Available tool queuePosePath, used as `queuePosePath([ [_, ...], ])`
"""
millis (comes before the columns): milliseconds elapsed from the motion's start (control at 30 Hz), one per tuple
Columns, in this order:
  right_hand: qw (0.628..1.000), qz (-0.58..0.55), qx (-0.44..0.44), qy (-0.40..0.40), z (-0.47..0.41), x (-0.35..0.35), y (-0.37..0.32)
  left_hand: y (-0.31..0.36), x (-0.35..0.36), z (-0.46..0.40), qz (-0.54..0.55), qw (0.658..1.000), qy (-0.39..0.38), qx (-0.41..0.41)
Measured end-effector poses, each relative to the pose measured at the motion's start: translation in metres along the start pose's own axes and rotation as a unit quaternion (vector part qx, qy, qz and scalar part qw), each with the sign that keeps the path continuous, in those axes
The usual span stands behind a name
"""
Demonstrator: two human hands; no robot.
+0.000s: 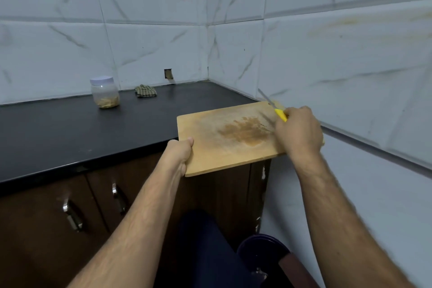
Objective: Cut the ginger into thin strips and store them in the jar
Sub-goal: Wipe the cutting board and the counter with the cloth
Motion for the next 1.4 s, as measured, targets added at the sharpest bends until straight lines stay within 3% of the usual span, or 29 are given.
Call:
queuePosePath([
  [400,0.995,-0.02,-0.051,-0.082,0.069,0.023,0.029,-0.057,0.022,0.047,0.012,1.0,-0.007,0.009],
  [600,0.993,-0.021,-0.073,-0.087,0.088,0.015,0.03,-0.097,0.025,0.064,0.032,0.999,-0.01,-0.041],
  [933,0.98,-0.007,-0.021,-0.198,0.124,0.069,0.051,-0.168,0.01,0.044,0.042,0.988,0.06,-0.139],
  [1400,0.964,-0.016,0.056,-0.26,0.144,0.138,0.091,-0.208,0.009,0.016,0.034,0.979,0.104,-0.172],
])
Point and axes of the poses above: each hand's wrist, its own z-axis away from the middle knuckle, its own x-axis out of the palm, y = z × x, the point moved 4 cm from there along -z, towards the middle knuckle, and after that the axes turned 5 degrees about -x, right-handed, at the moved point
